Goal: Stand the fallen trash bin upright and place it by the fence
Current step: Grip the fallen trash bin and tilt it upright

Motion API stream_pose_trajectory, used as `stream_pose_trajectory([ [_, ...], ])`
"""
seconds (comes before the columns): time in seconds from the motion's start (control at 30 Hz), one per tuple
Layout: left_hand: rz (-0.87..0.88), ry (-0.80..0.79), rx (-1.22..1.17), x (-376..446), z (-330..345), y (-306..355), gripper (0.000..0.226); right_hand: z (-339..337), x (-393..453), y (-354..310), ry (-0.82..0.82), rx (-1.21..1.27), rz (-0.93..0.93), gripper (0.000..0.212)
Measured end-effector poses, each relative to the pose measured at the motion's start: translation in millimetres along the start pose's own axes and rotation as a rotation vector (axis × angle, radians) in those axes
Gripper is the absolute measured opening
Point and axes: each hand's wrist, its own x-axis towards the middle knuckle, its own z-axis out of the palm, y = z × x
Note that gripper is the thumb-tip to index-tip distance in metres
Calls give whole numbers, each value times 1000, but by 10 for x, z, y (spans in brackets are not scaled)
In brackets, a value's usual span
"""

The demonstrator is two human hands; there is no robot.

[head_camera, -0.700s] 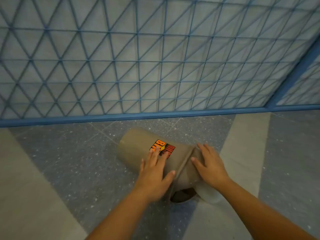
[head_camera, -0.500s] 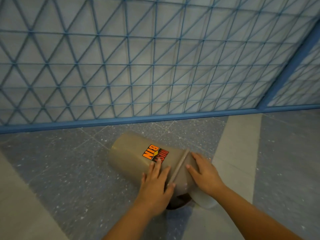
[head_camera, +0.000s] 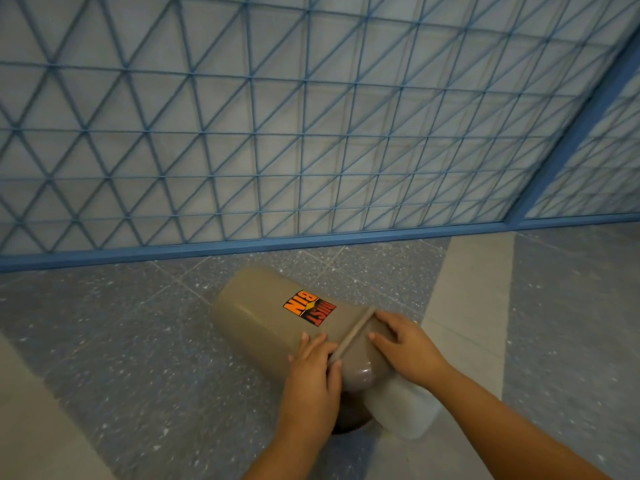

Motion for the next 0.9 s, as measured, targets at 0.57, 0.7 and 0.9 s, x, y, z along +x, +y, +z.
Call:
stream_pose_trajectory([
  [0.57, -368, 466, -628, 479, -1351, 83, 16, -814, 48, -873, -222, 652, -15, 76],
  [0.7, -505, 495, -772, 505, -1551, -46, 25, -605, 103, -858, -148, 689, -64, 76],
  [0.9, -630, 488, -967, 491, -1731, -146, 12, -118, 152, -1051, -75, 757, -97, 87],
])
